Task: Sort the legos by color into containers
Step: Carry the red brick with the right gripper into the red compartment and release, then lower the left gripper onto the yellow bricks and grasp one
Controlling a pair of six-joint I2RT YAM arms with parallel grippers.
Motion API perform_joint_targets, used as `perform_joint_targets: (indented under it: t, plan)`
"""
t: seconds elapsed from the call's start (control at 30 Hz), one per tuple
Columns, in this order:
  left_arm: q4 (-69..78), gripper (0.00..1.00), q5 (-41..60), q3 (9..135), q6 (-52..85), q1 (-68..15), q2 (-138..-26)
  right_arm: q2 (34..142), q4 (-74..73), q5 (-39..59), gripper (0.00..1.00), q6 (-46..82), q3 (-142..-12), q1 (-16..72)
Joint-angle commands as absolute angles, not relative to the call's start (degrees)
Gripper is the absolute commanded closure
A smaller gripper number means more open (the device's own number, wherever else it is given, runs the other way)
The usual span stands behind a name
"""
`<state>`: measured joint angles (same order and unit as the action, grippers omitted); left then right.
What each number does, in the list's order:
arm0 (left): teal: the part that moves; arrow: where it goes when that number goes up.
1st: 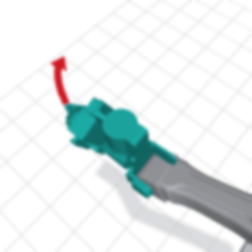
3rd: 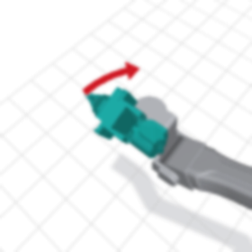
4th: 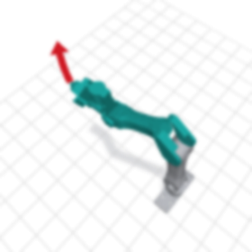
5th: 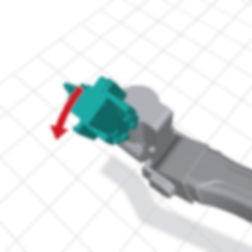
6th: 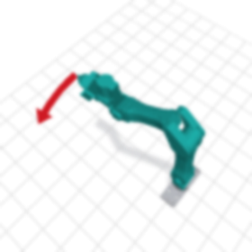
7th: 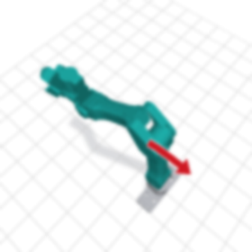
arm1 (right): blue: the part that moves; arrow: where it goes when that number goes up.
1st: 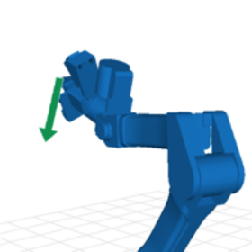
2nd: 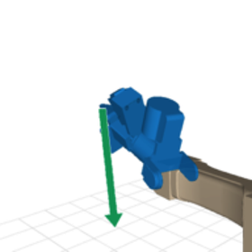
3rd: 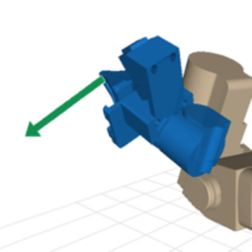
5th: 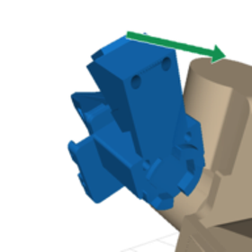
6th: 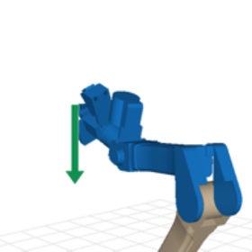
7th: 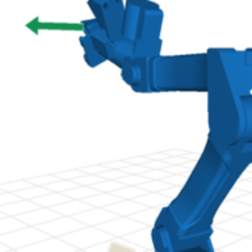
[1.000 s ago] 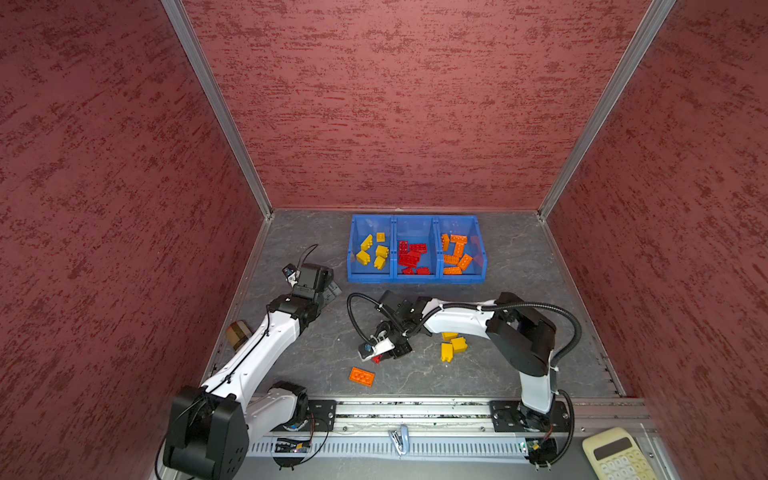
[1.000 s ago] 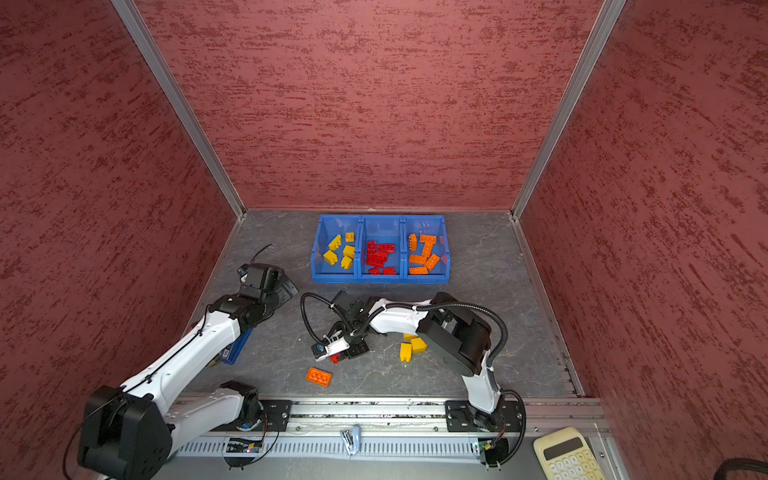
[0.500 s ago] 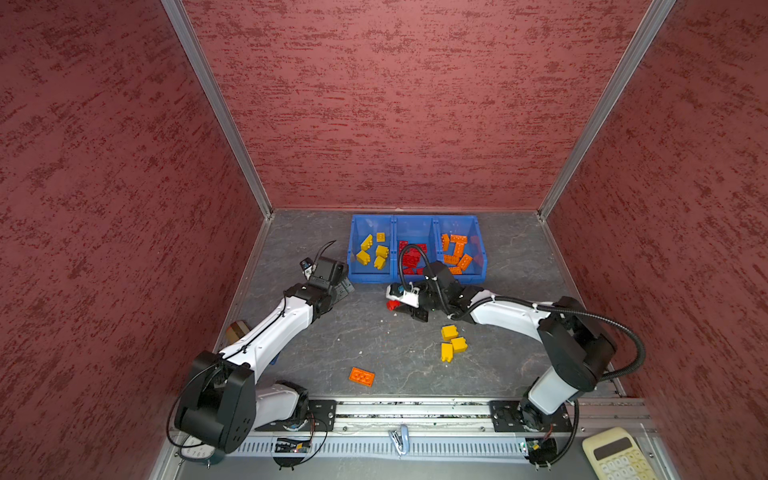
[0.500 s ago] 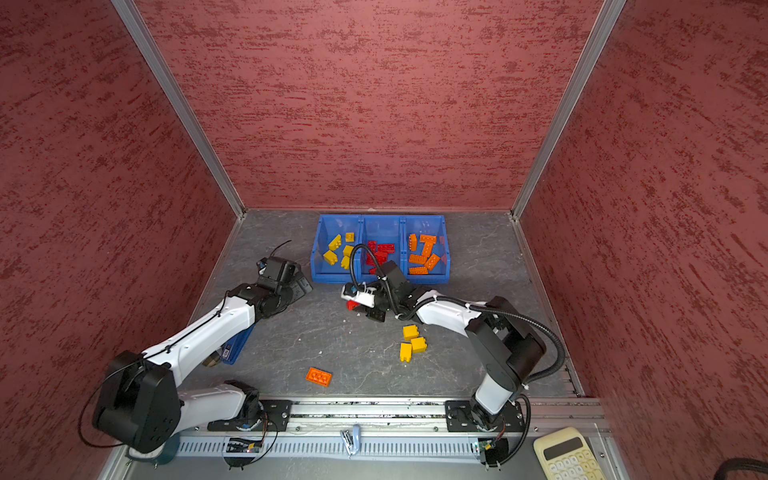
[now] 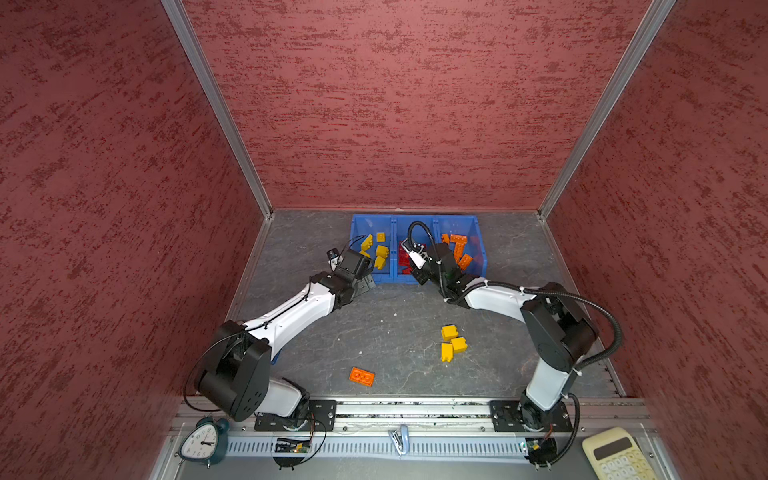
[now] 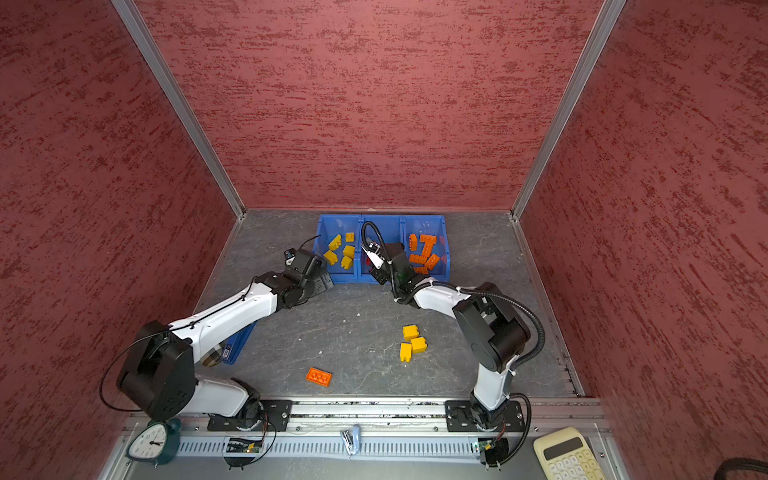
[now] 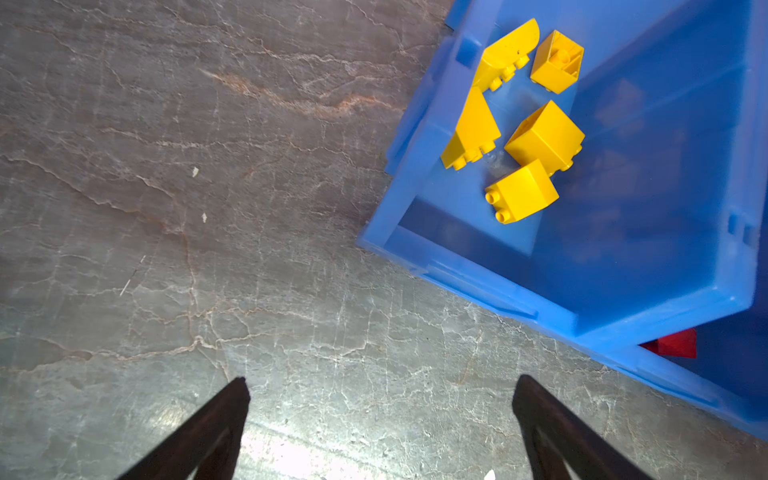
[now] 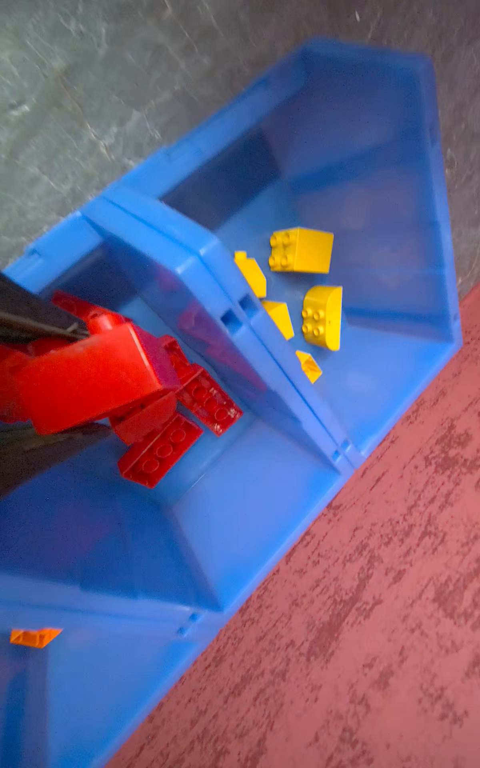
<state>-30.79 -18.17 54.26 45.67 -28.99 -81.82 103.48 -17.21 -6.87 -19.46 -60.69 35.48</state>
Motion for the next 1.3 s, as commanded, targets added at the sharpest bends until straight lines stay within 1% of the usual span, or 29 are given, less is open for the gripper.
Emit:
perform_joint_targets:
  t: [0.0, 0.1, 0.23, 0.33, 0.43, 0.5, 0.53, 0.57, 0.63, 0.77, 0.93, 1.07, 1.17, 1.27]
  plan:
    - [-29.7, 0.0, -18.5, 53.8, 44.9, -29.8, -81.8, 105.4, -19.4, -10.9, 0.71, -17.2, -63.5, 34.9]
    - [-28.2, 0.01, -17.2, 53.9, 41.3, -31.5, -81.8, 106.0, -18.3, -10.8, 0.59, -17.2, -65.0, 34.9]
    - [-26.6, 0.0, -14.6, 54.3, 35.9, -34.2, -82.4, 103.6, -16.8, -6.1, 0.35, -17.3, -64.9, 34.8]
    - [-24.5, 0.0, -9.0, 54.1, 32.1, -35.5, -83.3, 100.5, -16.2, -3.8, 0.25, -14.8, -63.4, 34.8]
    - [-23.8, 0.0, -5.7, 54.4, 28.1, -37.7, -84.2, 95.4, -18.2, -2.2, 0.2, -12.8, -59.8, 34.6]
    - [-23.7, 0.0, -3.5, 55.0, 25.0, -39.4, -84.9, 92.2, -19.0, -4.1, 0.15, -10.6, -57.4, 34.6]
    - [-23.8, 0.0, -2.6, 55.3, 23.5, -40.6, -85.3, 90.5, -19.1, -6.6, 0.1, -8.6, -56.4, 34.5]
    - [-23.9, 0.0, -1.9, 55.7, 22.2, -41.6, -85.9, 89.2, -19.1, -9.5, 0.03, -6.3, -55.6, 34.3]
    - [-24.5, 0.0, -0.2, 56.8, 19.4, -44.0, -87.4, 85.8, -17.6, -15.9, 0.01, -0.8, -54.0, 33.6]
    - [-26.6, 0.0, 2.6, 60.1, 15.0, -49.0, -91.5, 78.2, -17.4, -24.9, 0.01, 10.6, -48.6, 31.2]
    - [-31.1, 0.01, 5.0, 67.2, 8.8, -55.7, -98.5, 71.5, -18.3, -25.6, 0.01, 20.0, -42.2, 26.5]
    - [-35.0, 0.02, 4.9, 73.3, 3.8, -59.3, -104.4, 69.8, -16.9, -26.8, 0.01, 25.8, -40.1, 23.8]
    - [-37.7, 0.02, 4.4, 77.9, 0.2, -61.8, -108.9, 69.1, -14.5, -25.9, 0.01, 30.0, -39.3, 21.4]
    - [-40.0, 0.03, 4.0, 81.8, -1.1, -63.9, -112.5, 68.4, -11.6, -24.3, 0.01, 31.6, -39.2, 19.8]
